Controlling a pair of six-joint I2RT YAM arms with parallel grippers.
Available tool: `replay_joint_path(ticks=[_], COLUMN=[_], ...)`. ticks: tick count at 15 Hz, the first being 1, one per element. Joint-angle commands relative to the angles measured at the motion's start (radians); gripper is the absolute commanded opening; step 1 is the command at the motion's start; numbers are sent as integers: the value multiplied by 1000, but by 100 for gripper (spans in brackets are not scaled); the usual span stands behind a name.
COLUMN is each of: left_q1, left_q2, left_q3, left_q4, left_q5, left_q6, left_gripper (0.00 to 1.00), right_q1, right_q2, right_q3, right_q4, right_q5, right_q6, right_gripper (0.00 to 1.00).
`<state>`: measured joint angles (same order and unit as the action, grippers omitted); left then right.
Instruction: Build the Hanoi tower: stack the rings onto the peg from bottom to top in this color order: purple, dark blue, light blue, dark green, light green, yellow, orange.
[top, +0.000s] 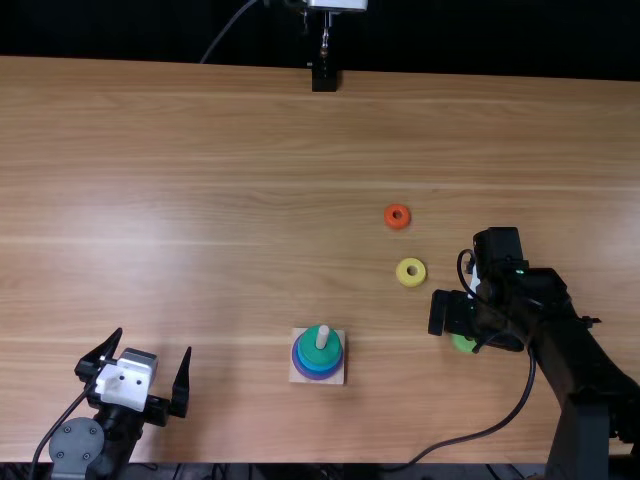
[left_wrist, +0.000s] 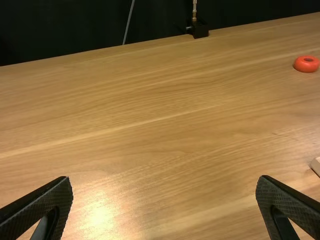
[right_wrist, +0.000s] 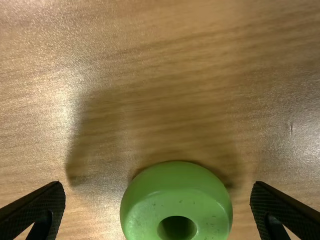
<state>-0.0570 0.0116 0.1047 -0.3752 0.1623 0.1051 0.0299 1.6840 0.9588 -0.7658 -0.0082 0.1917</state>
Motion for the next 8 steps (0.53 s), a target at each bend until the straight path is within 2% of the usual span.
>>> replay_joint_path(ticks=[1, 8], left_q1=[6, 6], left_q2=[-12, -12], left_q3=[-105, -105], left_q4=[-79, -79], left_q5=[11, 11], left_q6=[15, 15], left_gripper=[100, 100], right_q1=[-12, -18], right_q2=[25, 65], right_q3=[-17, -6], right_q4=[-1, 1], right_q5=[-3, -1], right_q6=[14, 20], right_gripper=[100, 100])
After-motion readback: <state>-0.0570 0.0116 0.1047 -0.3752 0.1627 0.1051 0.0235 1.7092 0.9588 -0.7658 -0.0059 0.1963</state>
